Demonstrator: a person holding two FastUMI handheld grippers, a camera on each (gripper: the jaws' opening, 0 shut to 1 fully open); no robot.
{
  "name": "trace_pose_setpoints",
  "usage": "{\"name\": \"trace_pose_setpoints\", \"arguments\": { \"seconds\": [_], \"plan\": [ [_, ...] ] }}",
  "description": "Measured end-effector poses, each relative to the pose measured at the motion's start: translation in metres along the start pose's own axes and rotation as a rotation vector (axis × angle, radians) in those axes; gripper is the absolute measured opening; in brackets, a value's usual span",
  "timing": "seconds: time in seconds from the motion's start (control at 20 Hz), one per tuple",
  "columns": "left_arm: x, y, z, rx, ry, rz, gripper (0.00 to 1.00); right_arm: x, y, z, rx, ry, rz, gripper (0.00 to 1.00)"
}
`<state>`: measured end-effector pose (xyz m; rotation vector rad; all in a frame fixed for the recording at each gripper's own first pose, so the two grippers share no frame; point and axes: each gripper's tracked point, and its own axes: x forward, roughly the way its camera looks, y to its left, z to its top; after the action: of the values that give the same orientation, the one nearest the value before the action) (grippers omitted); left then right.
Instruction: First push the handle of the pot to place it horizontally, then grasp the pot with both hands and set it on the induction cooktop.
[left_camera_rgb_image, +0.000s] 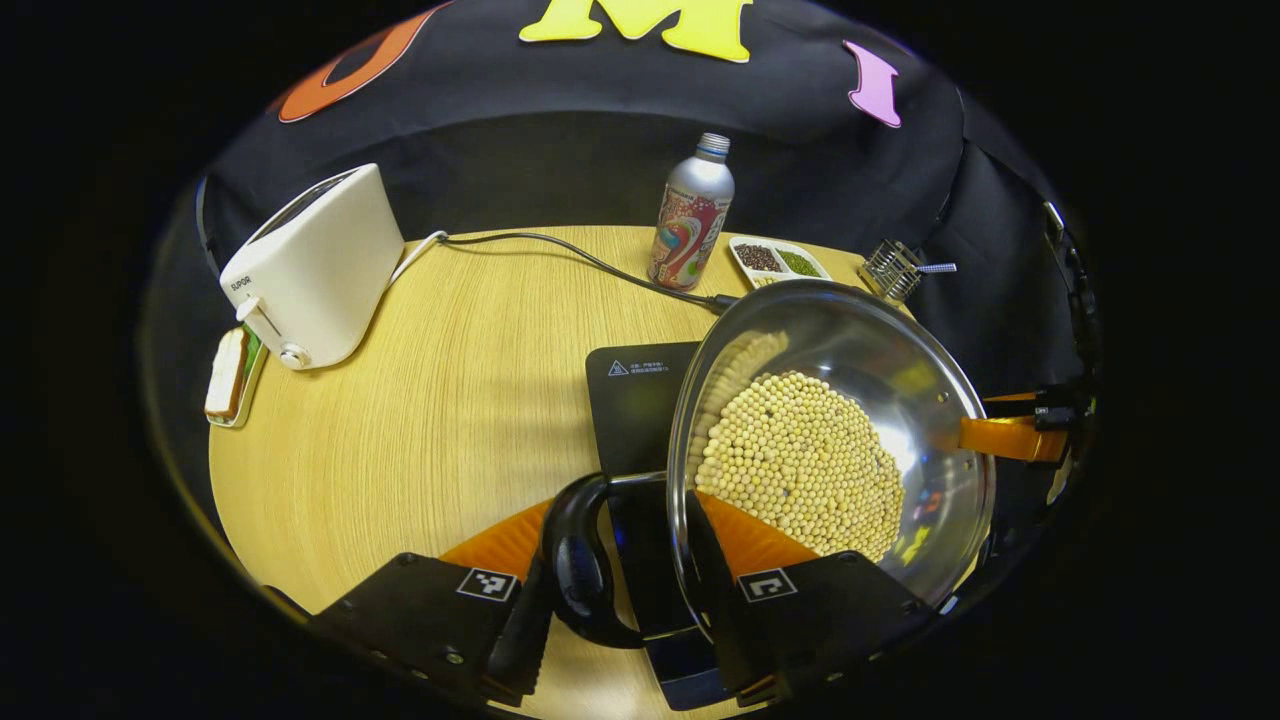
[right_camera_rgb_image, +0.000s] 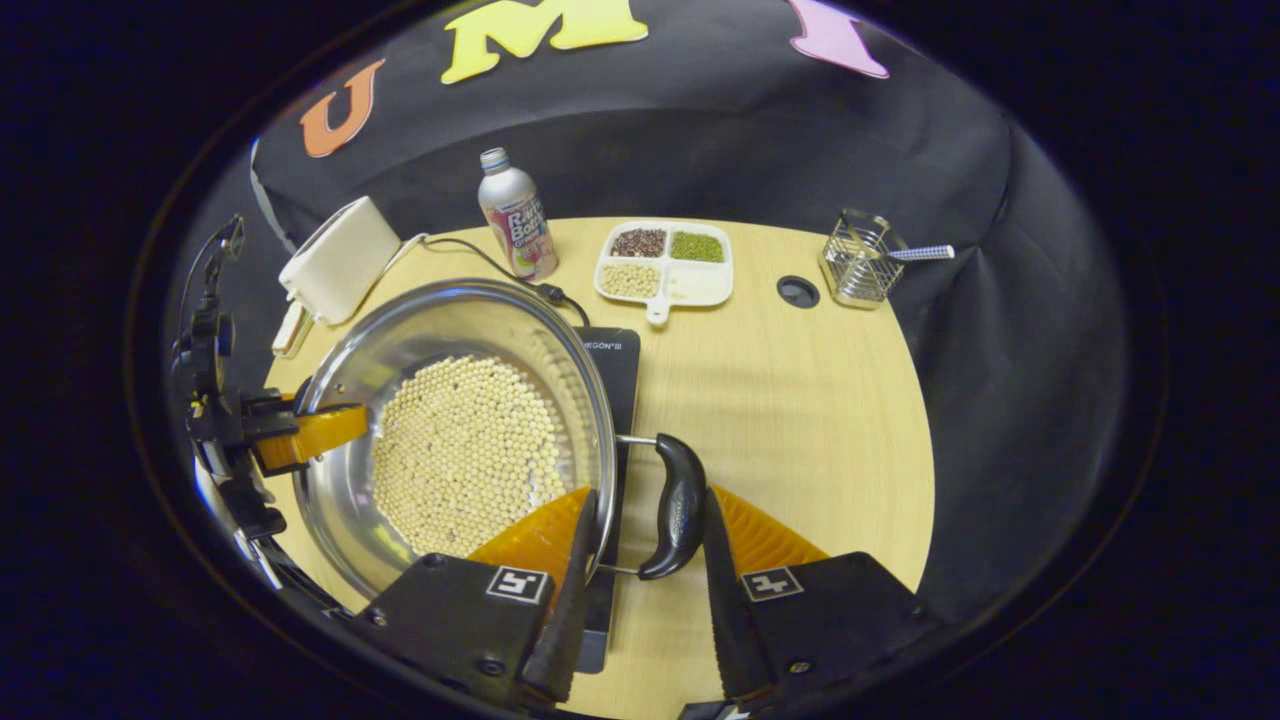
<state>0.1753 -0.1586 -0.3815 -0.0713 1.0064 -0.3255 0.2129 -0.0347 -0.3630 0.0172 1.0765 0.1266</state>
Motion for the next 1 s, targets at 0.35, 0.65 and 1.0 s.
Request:
{"name": "trace_pose_setpoints", "arguments": {
  "seconds": [0.35, 0.65, 1.0],
  "plan": [
    [0.0, 0.0, 0.0, -0.009, -0.003, -0.005, 0.65, 0.003, -0.001, -0.001, 0.002, -0.011, 0.001, 0.55],
    [-0.005, 0.001, 0.002, 0.002, -0.051, 0.005, 0.76, 0.004, -0.003, 0.004, 0.015, -0.115, -0.015, 0.7],
    [-0.041, 0.021, 0.02, 0.087, -0.247, 0.116, 0.89, -0.02, -0.011, 0.017, 0.009, -0.326, -0.07, 0.86]
  ]
}}
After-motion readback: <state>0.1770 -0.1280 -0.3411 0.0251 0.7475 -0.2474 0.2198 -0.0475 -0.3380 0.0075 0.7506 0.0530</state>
